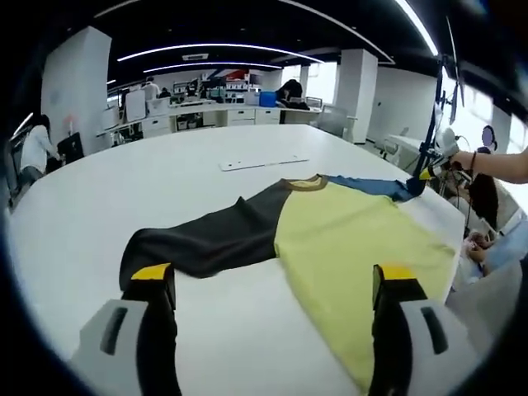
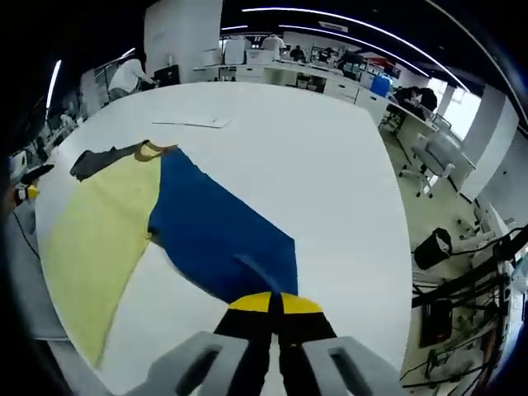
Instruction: Fold the garment on the visible template until the final outline fits inside the template.
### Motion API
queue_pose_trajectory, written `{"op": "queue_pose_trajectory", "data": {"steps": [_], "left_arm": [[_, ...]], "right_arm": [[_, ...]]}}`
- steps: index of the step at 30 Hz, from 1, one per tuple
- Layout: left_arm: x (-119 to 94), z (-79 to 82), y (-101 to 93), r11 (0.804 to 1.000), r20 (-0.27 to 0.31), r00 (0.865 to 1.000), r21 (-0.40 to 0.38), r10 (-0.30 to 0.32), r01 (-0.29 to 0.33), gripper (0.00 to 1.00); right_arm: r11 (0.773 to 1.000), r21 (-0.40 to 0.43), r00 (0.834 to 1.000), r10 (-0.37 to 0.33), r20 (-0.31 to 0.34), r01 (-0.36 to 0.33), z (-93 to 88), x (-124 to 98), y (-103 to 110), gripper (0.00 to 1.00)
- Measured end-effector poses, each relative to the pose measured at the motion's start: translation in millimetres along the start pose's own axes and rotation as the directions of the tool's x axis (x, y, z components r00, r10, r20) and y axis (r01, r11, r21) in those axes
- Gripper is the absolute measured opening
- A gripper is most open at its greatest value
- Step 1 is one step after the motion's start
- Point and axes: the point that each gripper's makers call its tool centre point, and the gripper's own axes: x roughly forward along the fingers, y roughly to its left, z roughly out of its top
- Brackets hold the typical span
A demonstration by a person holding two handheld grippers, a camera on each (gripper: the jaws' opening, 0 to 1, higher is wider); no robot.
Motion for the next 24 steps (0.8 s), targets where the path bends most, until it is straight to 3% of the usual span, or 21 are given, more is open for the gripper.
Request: {"op": "queue_pose_trajectory", "data": {"steps": [11,24], "left_arm": [[-1,-2.9,-1.6,1.000,-0.010,1.000,0.009,-0.005,0.005,0.97],[-5,-7.7,0.1,1.000,-0.026,1.000,0.016,-0.004,0.004,0.96]], "right_arm": [[0.997,0.002,0.997,-0.073,-0.014,0.073,11.5,-8,-31,0.00],[0.974,0.140,0.977,-0.156,-0.148,0.177,-21.0,-7,-58,0.00]]}}
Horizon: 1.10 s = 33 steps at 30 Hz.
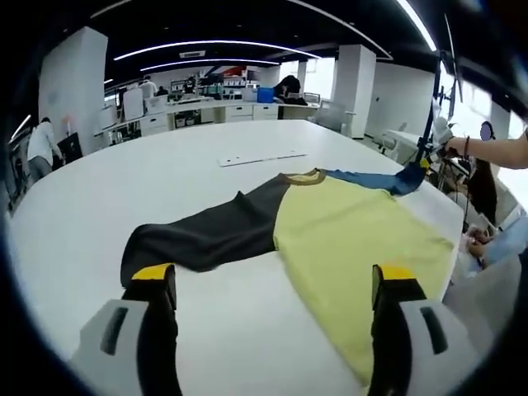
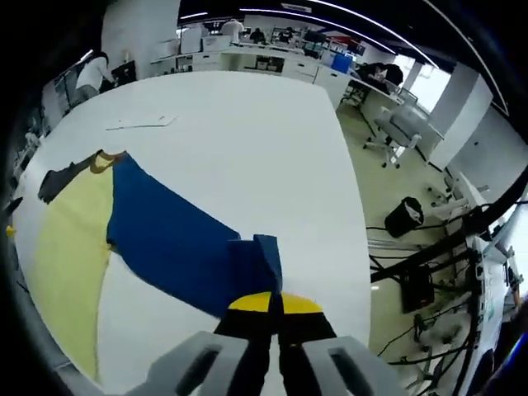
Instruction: Fold the garment on the visible template until the final outline fits inside the template.
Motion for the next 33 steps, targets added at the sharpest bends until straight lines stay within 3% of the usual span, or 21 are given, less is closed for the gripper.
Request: {"op": "queue_pose_trajectory", "data": {"steps": [3,11,21,33], "left_arm": [[0,-0.7,-0.5,1.000,0.000,1.000,0.000,-0.003,0.003,0.95],[0,-2.1,-1.9,1.000,-0.004,1.000,-0.001,-0.010,0.010,0.95],[-1,1.4,-6.4,1.000,0.007,1.000,0.008,-0.029,0.029,0.95],[-6,2.2,-15.7,0.996,-0.017,0.999,0.075,-0.048,0.049,0.96]], "right_arm": [[0.999,0.034,1.000,-0.012,-0.014,0.012,-5.5,1,-4,0.00],[0.982,0.183,0.999,0.054,0.004,-0.054,-5.6,0,6,0.00],[0.985,0.156,0.998,0.069,0.010,-0.070,8.7,0,25,0.00],[0.992,0.074,0.995,0.100,0.000,-0.100,33.0,2,56,0.00]]}}
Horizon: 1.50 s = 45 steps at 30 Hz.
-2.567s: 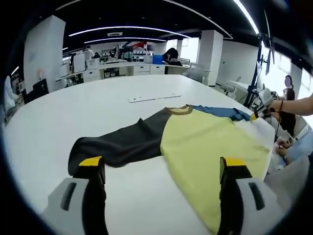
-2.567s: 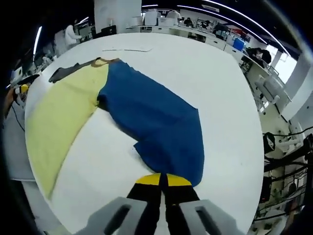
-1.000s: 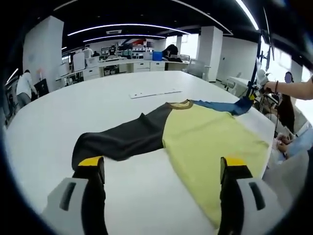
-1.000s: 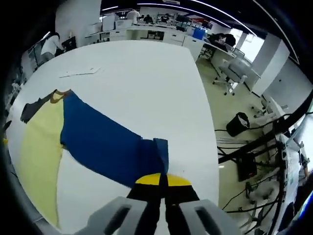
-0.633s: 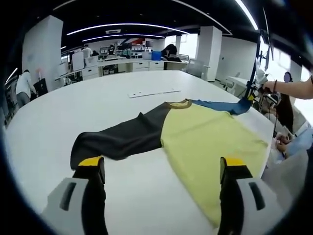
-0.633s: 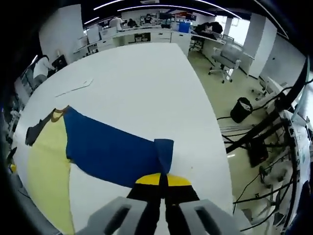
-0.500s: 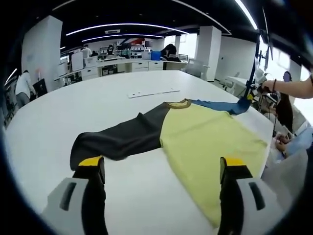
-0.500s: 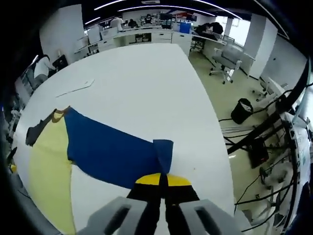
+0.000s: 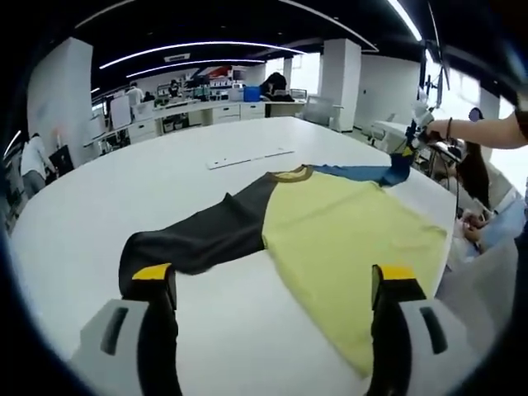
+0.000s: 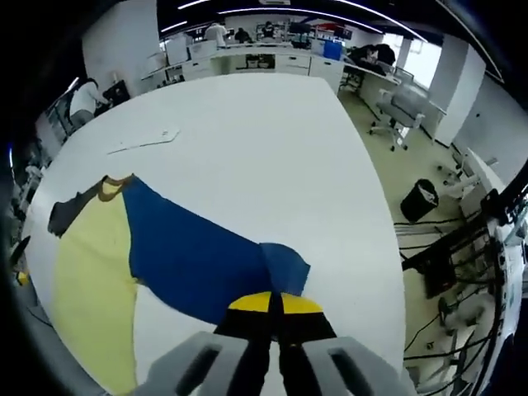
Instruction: Fold the garment on the visible template until the final outline fits inside the template.
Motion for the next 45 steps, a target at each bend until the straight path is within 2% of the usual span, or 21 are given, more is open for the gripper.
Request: {"op": "queue_pose_trajectory", "data": {"steps": [6,11,20,27,31,39,45], "left_arm": [[-3,-0.8,-2.4,1.000,-0.009,1.000,0.006,-0.005,0.005,0.96],[-4,-1.4,-5.2,1.000,-0.004,1.000,-0.010,-0.005,0.005,0.96],[-4,-4.8,-13.9,0.999,-0.030,0.999,0.028,-0.018,0.019,0.95],[-4,-6.0,-20.3,0.999,-0.025,0.999,0.014,-0.031,0.032,0.95],[-1,-14.1,-22.7,0.998,-0.063,0.998,0.057,-0.023,0.027,0.95],[-1,-9.4,-24.6,0.999,-0.033,0.999,0.034,-0.038,0.039,0.96],[-2,-7.2,-23.6,0.998,-0.035,0.999,0.057,-0.033,0.035,0.96]], "right_arm": [[0.999,0.011,0.999,0.041,0.014,-0.041,12.7,5,20,0.00],[0.998,-0.012,0.998,0.056,0.013,-0.055,18.2,7,34,0.00],[0.995,-0.050,0.996,0.087,0.014,-0.086,33.8,10,59,0.00],[0.990,-0.088,0.994,0.111,0.008,-0.109,44.8,14,83,0.00],[0.986,-0.110,0.992,0.126,-0.002,-0.125,49.0,18,98,0.00],[0.978,-0.137,0.987,0.161,-0.001,-0.159,62.0,23,128,0.00],[0.969,-0.165,0.983,0.183,-0.009,-0.182,66.4,26,148,0.00]]}}
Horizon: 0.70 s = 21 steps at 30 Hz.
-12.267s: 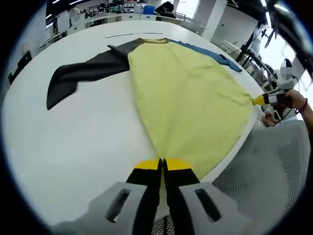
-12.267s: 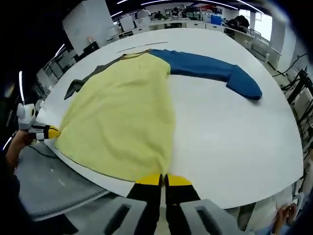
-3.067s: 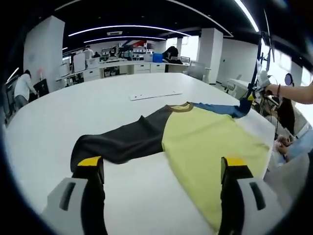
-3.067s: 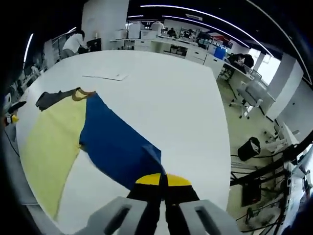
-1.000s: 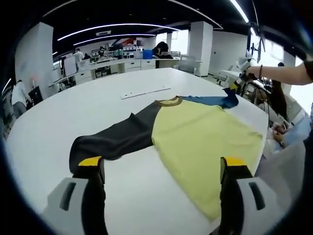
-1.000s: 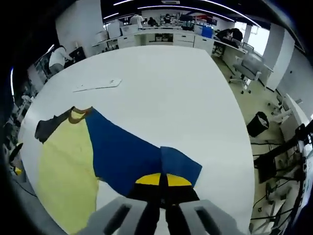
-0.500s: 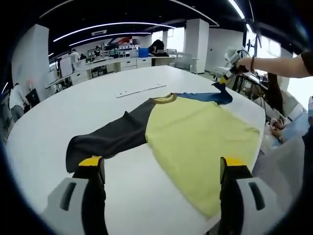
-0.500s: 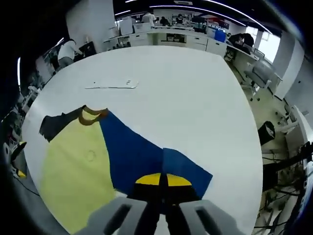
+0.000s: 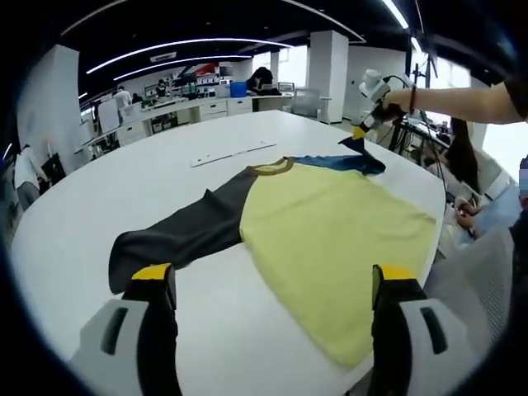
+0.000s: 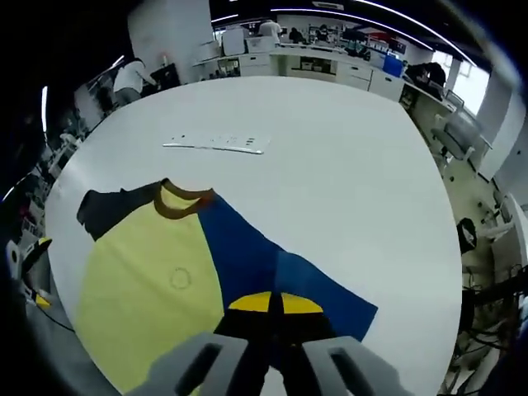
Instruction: Fold the garment on the visible template until the final outline fits inside the template.
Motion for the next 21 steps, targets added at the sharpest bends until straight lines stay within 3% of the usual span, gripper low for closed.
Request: {"op": "queue_pose_trajectory", "data": {"steps": [11,21], "left_arm": [[-4,1.3,-1.4,1.000,0.001,1.000,0.012,-0.002,0.002,0.96],[-7,-8.9,0.9,1.000,-0.014,1.000,-0.008,0.013,-0.013,0.96]], "right_arm": [[0.996,-0.082,0.999,0.027,-0.020,-0.029,15.7,6,32,0.00],[0.989,-0.133,0.998,0.053,-0.029,-0.056,35.6,13,55,0.00]]}}
